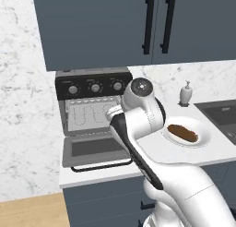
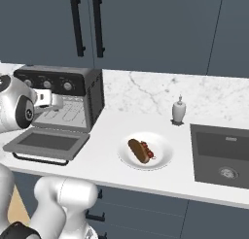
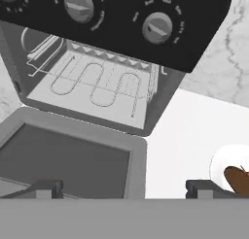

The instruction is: Pick up the kebab skewer and baguette bread, and place them inside the toaster oven. Close the toaster oven door and start by setting the timer.

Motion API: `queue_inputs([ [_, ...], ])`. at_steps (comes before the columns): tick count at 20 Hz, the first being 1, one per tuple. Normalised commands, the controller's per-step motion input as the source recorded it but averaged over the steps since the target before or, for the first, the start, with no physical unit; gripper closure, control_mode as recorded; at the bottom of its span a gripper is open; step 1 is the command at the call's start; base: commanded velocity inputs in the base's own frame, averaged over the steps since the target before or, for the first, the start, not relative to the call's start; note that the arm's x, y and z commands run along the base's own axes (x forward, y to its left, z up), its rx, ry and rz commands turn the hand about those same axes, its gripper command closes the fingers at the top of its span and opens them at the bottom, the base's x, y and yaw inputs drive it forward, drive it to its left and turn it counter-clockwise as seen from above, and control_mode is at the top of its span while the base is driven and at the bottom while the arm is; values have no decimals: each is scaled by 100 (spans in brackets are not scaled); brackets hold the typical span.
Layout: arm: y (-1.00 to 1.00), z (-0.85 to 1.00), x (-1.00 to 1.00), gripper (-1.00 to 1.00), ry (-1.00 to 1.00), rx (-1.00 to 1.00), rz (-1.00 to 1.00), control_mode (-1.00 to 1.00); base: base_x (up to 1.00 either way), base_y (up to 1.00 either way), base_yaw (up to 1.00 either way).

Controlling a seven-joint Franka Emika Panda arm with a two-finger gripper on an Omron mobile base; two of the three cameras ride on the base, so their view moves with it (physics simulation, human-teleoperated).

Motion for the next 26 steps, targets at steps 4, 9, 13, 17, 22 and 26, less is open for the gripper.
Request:
queue_inputs([
  [4,48,-9,72,-100,5,0,0,-100,0,0,0],
  [9,61,-48,35,-100,-2,-11,3,-100,0,0,0],
  [13,5,-25,35,-100,-1,-7,5,-100,0,0,0],
  [17,1,-20,14,-100,-9,-13,0,-100,0,0,0],
  [22,9,-17,7,-100,-20,-10,1,-100,0,0,0],
  [26,4,-12,21,-100,-9,0,0,-100,0,0,0],
])
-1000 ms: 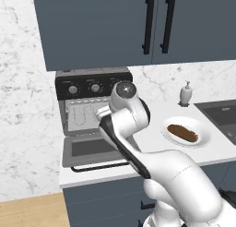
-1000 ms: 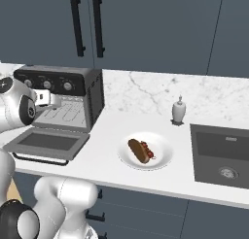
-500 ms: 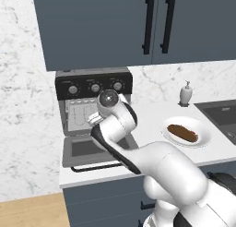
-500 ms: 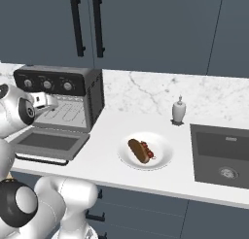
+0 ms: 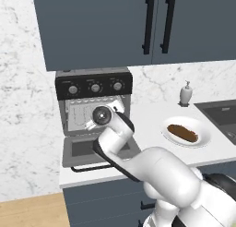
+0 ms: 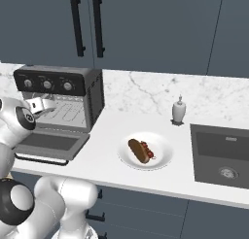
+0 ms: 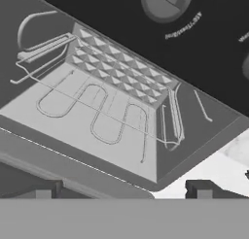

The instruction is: Pick up the kebab skewer and baguette bread, and place them inside the toaster oven. Close the toaster oven door and start by setting the timer.

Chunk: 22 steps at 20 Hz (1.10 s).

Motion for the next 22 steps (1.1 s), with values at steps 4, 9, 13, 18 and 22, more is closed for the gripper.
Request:
queue_inputs([
  [4,0,0,42,-100,-2,0,0,-100,0,0,0],
  [9,3,-23,50,-100,0,0,0,-100,0,0,0],
  [13,11,-13,36,-100,0,0,0,-100,0,0,0],
  [18,15,-8,19,-100,0,0,0,-100,0,0,0],
  [22,15,-4,8,-100,1,0,-4,-100,0,0,0],
])
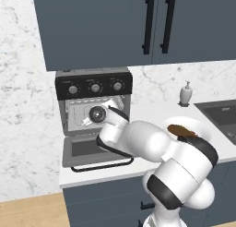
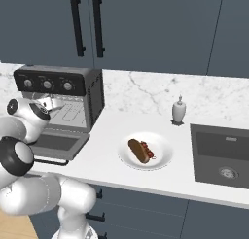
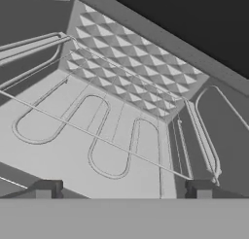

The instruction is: Pick up the kebab skewer and baguette bread, and place them inside the toaster oven. Close the toaster oven door and start by setting the timer.

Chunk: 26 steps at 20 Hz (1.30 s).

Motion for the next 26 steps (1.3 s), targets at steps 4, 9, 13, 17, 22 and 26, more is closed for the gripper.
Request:
queue_inputs([
  [4,1,-1,9,-100,9,0,-7,-100,0,0,0],
  [9,0,0,25,-100,6,0,-6,-100,0,0,0],
  [13,0,-9,19,-100,0,0,0,-100,0,0,0],
  [17,0,-37,7,-100,-1,0,0,-100,0,0,0],
  [22,0,-17,19,-100,-8,0,0,-100,0,0,0],
  [26,0,-3,23,-100,-13,0,0,-100,0,0,0],
])
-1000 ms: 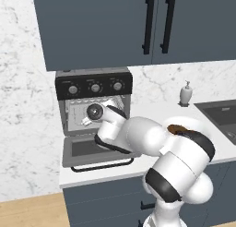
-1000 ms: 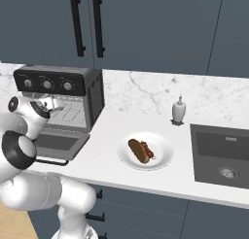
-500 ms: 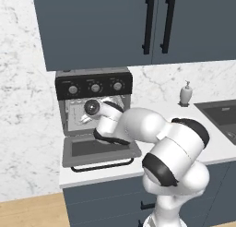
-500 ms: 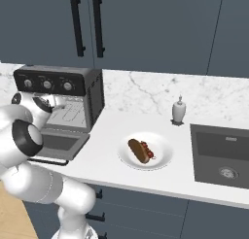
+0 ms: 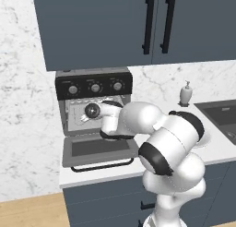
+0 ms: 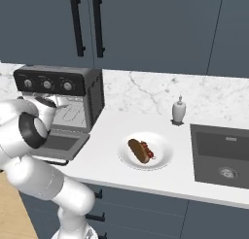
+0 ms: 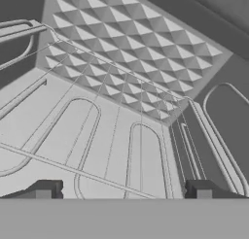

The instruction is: Pick up the kebab skewer and baguette bread, and place them inside the toaster oven. Close the toaster oven door and start by setting the timer.

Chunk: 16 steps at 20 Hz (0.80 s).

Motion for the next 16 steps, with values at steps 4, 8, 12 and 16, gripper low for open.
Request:
queue_inputs([
  [4,0,-14,14,-100,-5,0,0,-100,0,0,0],
  [8,0,-15,0,-100,0,0,0,-100,0,0,0],
  [12,2,-2,5,-100,0,0,-1,-100,0,0,0],
  [16,1,0,17,-100,0,0,0,-100,0,0,0],
])
